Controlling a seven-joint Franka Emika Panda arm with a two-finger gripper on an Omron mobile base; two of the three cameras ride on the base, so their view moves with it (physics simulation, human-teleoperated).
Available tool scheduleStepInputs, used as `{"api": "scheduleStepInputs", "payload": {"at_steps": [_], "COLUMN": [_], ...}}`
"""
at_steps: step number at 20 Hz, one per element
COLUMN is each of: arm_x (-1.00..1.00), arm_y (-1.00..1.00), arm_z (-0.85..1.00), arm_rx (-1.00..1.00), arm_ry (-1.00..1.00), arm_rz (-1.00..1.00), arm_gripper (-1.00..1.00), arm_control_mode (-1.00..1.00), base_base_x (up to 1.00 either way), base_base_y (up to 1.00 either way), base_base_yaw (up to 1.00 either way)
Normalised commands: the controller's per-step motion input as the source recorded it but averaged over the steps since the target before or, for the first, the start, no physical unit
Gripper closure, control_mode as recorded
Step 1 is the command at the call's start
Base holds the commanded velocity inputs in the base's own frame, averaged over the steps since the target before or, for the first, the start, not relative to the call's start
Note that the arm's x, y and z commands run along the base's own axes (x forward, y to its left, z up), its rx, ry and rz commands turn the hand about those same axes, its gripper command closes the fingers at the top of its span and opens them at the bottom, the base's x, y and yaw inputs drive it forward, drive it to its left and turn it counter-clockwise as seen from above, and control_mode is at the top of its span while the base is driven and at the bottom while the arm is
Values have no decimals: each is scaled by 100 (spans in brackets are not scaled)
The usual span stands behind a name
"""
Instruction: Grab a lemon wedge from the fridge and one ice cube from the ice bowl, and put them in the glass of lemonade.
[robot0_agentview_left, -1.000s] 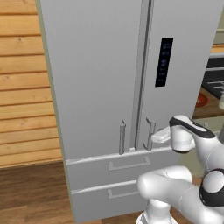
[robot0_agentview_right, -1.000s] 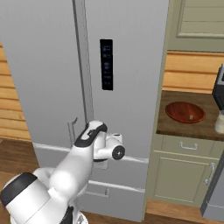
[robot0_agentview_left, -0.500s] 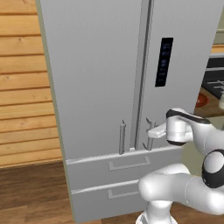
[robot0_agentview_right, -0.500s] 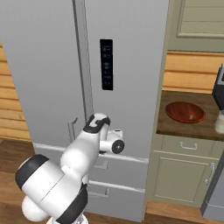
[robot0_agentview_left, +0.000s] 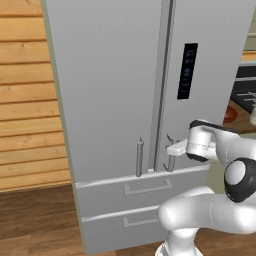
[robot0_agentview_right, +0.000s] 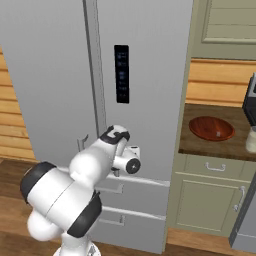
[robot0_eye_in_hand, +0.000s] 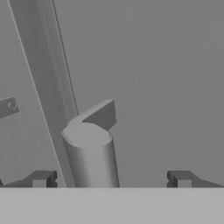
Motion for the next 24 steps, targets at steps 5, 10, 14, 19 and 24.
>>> {"api": "scheduleStepInputs", "payload": {"at_steps": [5,10,14,19,24], "arm_x": [3,0,0,0,-2], "arm_y": [0,0,0,-2,-49], "arm_z": [0,0,0,0,1], "arm_rx": [0,-2,0,-3,-1], "arm_ry": [6,15,6,1,0], "arm_rz": [0,0,0,-2,-11], "arm_gripper": [-100,100,100,100,100], "arm_control_mode": [-100,-100,-100,-100,-100], "base_base_x": [0,0,0,0,0], "base_base_y": [0,0,0,0,0], "base_base_yaw": [0,0,0,0,0]}}
